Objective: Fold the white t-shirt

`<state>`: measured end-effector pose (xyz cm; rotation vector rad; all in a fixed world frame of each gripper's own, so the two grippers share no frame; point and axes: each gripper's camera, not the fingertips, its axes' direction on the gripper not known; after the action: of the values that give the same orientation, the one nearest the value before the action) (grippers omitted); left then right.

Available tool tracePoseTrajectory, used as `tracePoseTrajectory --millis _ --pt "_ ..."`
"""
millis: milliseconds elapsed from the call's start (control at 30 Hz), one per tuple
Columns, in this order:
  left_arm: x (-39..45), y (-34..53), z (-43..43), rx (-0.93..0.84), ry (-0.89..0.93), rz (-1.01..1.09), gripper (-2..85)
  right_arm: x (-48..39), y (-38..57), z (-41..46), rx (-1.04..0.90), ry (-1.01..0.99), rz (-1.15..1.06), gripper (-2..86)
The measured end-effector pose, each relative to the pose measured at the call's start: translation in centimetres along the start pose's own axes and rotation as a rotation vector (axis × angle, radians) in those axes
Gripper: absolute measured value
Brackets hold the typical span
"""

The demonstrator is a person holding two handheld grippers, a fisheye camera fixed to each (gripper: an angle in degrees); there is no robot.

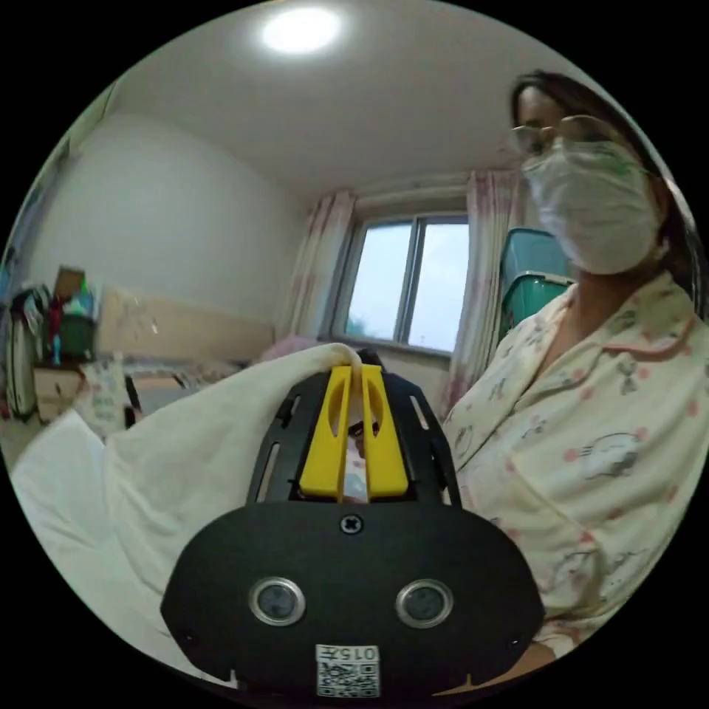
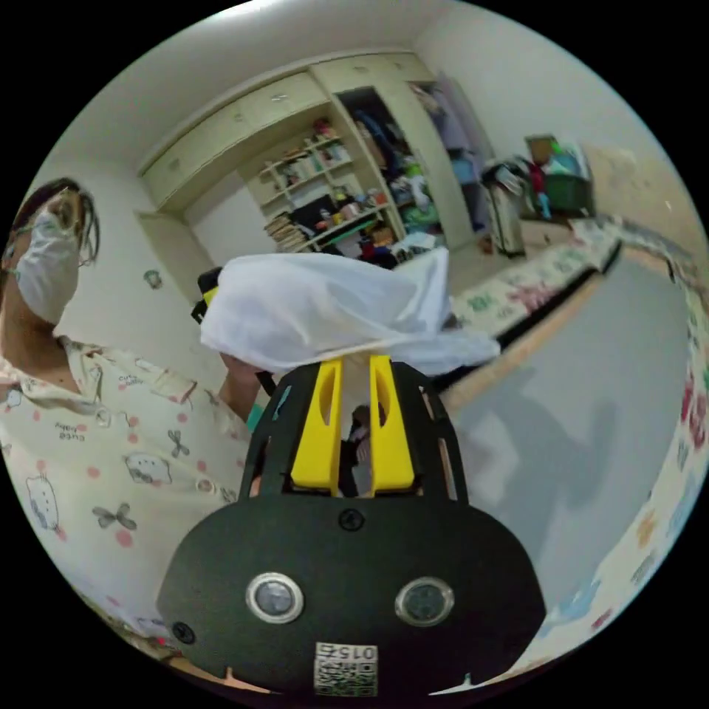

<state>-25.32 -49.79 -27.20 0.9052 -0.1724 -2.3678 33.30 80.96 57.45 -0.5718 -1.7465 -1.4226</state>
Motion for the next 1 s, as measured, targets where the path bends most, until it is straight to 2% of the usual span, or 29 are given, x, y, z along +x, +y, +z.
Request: tracePoseTrajectory --millis 133,233,333,433,500,633,800,1000 --pt "-5.4 3.2 11.9 -0.300 0.023 -0.075 1.2 3.5 4.5 -0.5 -0.150 0.189 0.372 4.7" --pt "-8.8 7.1 18.5 -0.532 -0.013 -0.135 2.1 4.4 7.4 -4.5 -0.042 0.232 0.641 3.7" --pt "-9.9 8.8 20.1 -0.700 -0.054 -0.084 3.3 2.4 6.8 -8.5 0.067 0.333 0.705 3.2" --pt "-11.5 8.1 16.6 -0.644 -0.095 -0.059 4.7 -0.1 2.7 -9.6 0.077 0.362 0.617 3.3" --pt "-14.5 8.0 11.9 -0.574 -0.117 -0.152 5.3 -1.6 -0.9 -8.5 0.047 0.312 0.517 3.7" --pt "-18.7 9.5 2.2 -0.457 -0.222 -0.341 5.2 -7.1 -9.6 -1.2 -0.119 0.164 0.200 5.2" --pt "-22.0 14.1 -10.5 -0.474 -0.583 -0.522 5.2 -15.0 -14.9 10.2 -0.325 0.117 -0.126 8.2" --pt "-23.1 16.9 -16.7 -0.416 -0.665 -0.585 5.7 -22.6 -17.9 20.0 -0.513 0.123 -0.389 9.7"
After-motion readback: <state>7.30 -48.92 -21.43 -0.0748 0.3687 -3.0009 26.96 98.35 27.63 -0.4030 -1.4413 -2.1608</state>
